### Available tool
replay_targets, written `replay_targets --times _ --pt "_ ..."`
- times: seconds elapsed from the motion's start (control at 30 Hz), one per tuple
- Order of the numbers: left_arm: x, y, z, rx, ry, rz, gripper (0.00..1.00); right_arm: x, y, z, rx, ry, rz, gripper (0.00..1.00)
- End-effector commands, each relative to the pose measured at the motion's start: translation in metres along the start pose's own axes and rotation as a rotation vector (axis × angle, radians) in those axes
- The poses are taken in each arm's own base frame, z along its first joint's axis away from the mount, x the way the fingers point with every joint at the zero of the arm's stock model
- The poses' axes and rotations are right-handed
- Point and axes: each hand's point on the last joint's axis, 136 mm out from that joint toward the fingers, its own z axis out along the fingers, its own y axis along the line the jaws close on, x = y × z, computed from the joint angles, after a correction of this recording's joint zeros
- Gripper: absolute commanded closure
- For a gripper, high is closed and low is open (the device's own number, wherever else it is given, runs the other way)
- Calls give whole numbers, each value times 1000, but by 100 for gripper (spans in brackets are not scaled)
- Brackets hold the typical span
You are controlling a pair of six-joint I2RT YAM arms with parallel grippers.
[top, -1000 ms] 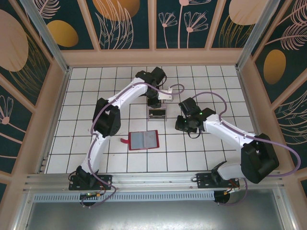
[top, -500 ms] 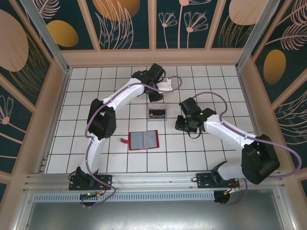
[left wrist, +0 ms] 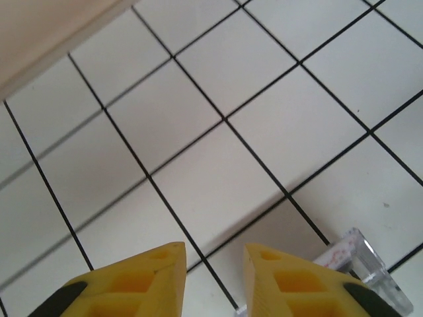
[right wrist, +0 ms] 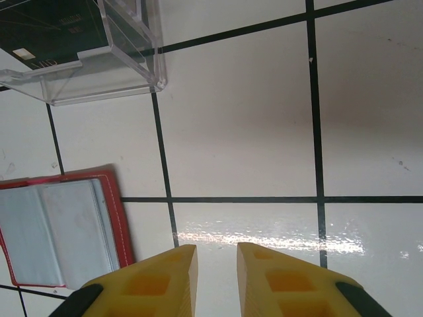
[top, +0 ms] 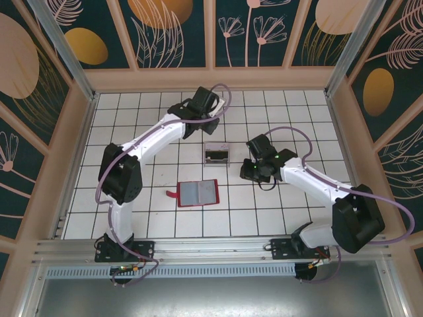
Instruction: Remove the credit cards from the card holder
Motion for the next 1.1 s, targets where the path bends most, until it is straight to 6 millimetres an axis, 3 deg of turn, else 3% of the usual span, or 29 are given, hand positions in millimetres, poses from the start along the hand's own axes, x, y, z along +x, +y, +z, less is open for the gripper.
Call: replay_targets --times 0.0,0.33,0.53,0.7,0.9,0.93,1.07 --pt "-8 -5 -20 48 -88 -189 70 -3 5 5 -11 0 1 77" --pt "36 -47 -31 294 23 -509 71 -4 19 15 -33 23 -23 76" --pt "88 -64 -26 323 196 -684 72 -2 28 23 -46 44 -42 77" --pt "123 -80 -36 368 246 -757 72 -3 31 26 -53 52 -53 76" --pt "156 -111 -47 475 314 -813 73 -2 32 30 -50 65 -65 77" --pt "169 -117 -47 481 342 -818 73 -2 33 30 -54 65 -66 76" --pt "186 -135 -46 492 387 -812 74 -2 35 31 -55 67 -72 76"
